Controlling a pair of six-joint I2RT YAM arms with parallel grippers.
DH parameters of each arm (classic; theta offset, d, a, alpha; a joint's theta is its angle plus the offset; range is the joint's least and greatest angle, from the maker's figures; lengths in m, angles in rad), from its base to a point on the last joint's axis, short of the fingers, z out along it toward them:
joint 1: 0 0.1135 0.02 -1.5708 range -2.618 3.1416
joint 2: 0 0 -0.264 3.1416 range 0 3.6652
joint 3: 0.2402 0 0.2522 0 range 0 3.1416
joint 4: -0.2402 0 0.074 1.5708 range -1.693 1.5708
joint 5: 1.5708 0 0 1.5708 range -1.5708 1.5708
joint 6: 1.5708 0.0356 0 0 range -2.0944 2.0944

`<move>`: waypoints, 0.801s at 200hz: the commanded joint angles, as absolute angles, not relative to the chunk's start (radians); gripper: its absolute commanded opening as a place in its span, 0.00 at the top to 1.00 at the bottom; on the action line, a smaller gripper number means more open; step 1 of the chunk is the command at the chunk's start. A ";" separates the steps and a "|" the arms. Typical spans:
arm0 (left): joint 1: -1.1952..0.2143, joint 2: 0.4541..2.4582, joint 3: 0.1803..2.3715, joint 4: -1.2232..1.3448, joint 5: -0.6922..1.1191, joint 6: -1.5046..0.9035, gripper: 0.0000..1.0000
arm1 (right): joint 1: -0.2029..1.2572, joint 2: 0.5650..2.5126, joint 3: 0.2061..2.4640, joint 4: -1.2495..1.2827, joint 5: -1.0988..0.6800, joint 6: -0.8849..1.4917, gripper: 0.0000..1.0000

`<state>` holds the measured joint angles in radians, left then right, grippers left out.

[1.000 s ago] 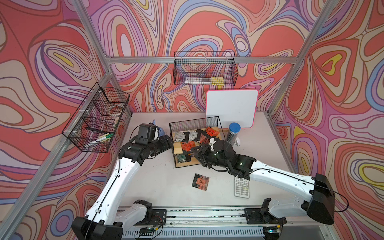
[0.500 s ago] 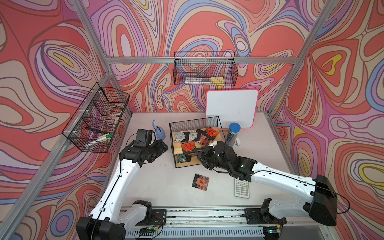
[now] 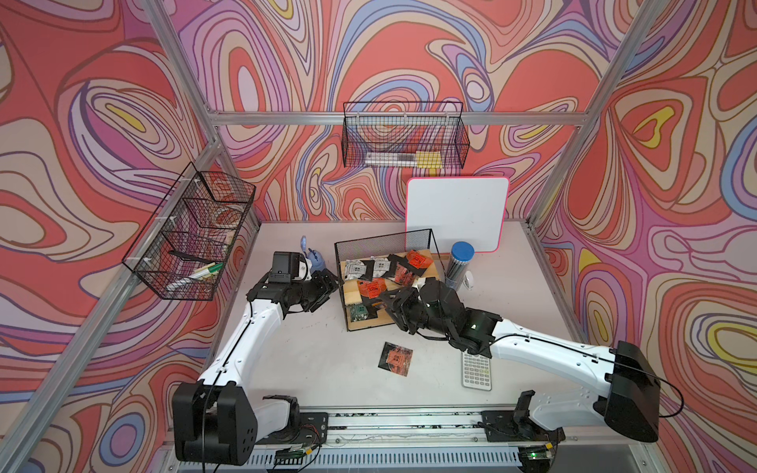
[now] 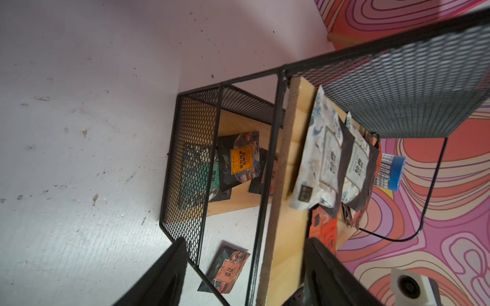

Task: Remove the tea bags from the shelf
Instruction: Pick up the tea bag from the shelf.

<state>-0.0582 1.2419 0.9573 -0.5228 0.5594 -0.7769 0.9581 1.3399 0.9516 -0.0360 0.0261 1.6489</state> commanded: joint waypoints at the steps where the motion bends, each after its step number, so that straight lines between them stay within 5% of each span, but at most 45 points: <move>1: -0.057 1.241 0.937 -0.498 0.604 -0.725 0.27 | 0.963 1.357 0.947 -0.016 0.014 1.699 0.50; 160: -0.034 1.325 0.885 -0.475 0.599 -0.639 0.34 | 0.962 1.422 0.872 0.150 0.081 1.775 0.52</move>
<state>-0.0395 1.3148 0.9188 -0.4446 0.6373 -0.6727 0.9581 1.3891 0.8829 0.0746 0.0429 1.7103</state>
